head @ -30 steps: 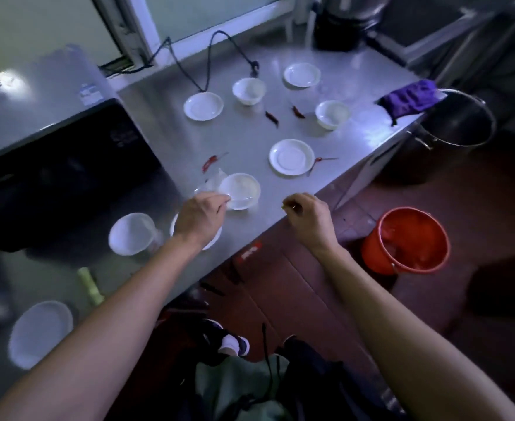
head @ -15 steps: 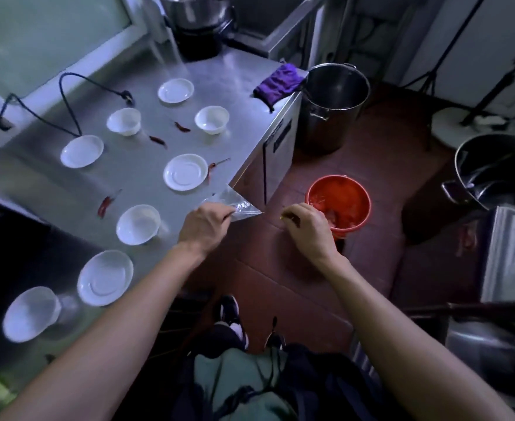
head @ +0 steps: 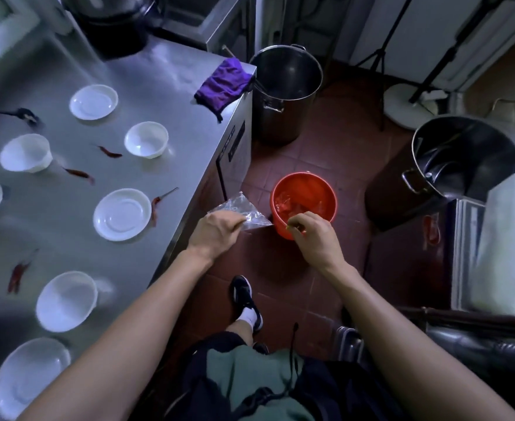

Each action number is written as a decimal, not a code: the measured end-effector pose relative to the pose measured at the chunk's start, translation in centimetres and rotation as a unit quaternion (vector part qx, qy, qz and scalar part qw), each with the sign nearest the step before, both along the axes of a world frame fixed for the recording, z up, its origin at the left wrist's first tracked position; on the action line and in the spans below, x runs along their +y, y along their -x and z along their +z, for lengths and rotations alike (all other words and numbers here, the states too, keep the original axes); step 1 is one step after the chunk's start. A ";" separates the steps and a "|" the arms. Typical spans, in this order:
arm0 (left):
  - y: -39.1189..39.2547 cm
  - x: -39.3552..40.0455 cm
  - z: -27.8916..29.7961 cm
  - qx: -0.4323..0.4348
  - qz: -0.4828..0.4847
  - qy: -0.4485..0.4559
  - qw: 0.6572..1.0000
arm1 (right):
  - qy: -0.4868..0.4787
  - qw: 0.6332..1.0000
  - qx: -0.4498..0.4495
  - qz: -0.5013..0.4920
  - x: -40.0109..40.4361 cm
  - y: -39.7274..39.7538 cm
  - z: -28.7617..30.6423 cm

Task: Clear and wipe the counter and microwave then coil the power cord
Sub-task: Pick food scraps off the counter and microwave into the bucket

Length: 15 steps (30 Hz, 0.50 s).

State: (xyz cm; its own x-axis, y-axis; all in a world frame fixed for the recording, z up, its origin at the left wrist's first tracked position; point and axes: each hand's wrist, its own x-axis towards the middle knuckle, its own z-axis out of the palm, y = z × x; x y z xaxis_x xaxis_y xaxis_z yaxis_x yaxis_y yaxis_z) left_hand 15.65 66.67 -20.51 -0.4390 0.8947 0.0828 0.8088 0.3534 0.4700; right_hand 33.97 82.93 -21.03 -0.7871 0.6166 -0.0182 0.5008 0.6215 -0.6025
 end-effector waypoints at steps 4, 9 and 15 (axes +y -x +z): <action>3.3 3.7 -1.2 -0.035 0.011 -0.008 0.999 | 0.011 1.000 -0.021 -0.020 2.4 1.6 -1.0; 6.3 8.7 -1.8 -0.048 -0.032 0.002 0.998 | 0.032 0.996 -0.023 -0.077 5.5 2.6 -2.4; 6.7 15.0 -2.7 -0.070 -0.100 0.035 0.992 | 0.070 0.987 -0.030 -0.139 9.2 2.1 -3.9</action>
